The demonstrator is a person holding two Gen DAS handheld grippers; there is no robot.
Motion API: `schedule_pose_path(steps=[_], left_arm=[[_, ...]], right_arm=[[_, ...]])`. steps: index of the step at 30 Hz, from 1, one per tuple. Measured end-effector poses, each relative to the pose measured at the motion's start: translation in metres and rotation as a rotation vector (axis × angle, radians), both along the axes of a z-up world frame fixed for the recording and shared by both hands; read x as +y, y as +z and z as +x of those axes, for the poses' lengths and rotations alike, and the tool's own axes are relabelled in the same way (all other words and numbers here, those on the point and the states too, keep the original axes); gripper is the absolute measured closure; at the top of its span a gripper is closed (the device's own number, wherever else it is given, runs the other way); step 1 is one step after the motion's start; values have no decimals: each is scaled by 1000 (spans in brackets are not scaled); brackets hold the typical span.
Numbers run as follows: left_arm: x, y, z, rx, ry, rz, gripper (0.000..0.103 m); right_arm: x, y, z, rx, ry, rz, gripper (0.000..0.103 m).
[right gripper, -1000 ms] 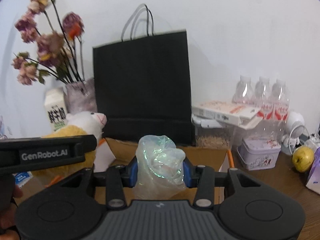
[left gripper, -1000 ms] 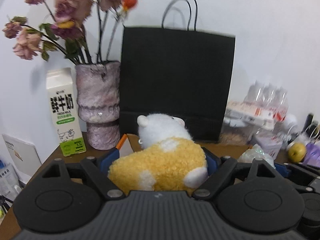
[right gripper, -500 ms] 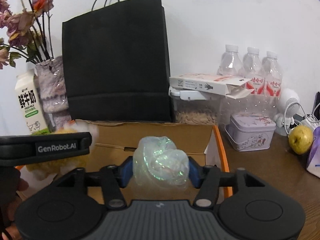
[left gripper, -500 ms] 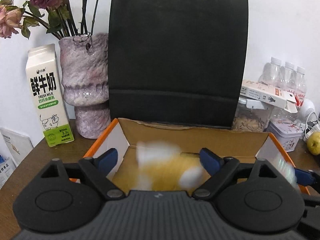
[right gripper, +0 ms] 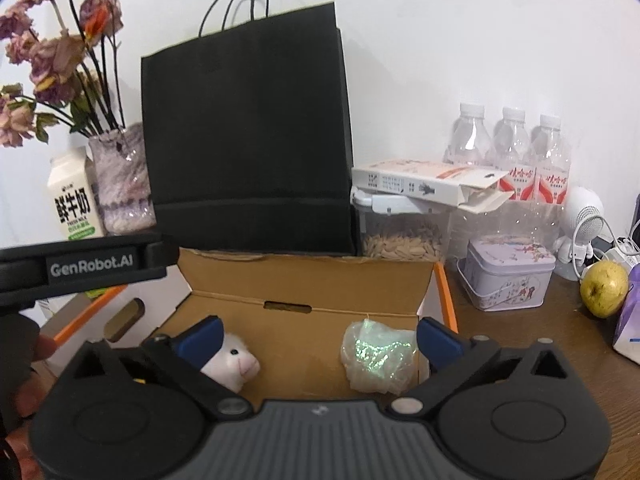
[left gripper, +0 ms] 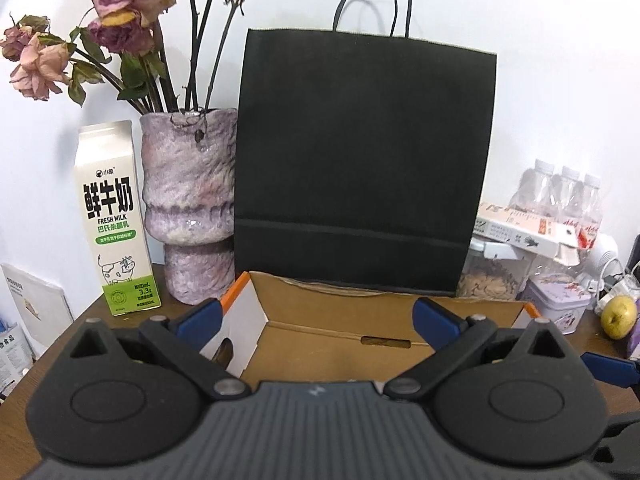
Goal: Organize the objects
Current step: 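Lower both items into the red box and open both grippers, then withdraw both grippers from the box back over the table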
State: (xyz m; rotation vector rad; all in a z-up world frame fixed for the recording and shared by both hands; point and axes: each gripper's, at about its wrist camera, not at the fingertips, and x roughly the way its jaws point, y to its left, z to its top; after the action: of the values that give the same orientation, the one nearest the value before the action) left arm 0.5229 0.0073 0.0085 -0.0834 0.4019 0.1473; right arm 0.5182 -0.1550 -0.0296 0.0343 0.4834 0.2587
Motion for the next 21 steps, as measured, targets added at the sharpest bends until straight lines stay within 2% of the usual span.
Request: schedule_pose_path(steps=[12,21], left_arm=[[-3,27,-46,-30,-28,-21,0],[-7,46,-94,-45,-58,-49,0]], right_arm=[[-18,38,-53,-94,4,16,0],[-30,48,-107,-137,12,-2,0]])
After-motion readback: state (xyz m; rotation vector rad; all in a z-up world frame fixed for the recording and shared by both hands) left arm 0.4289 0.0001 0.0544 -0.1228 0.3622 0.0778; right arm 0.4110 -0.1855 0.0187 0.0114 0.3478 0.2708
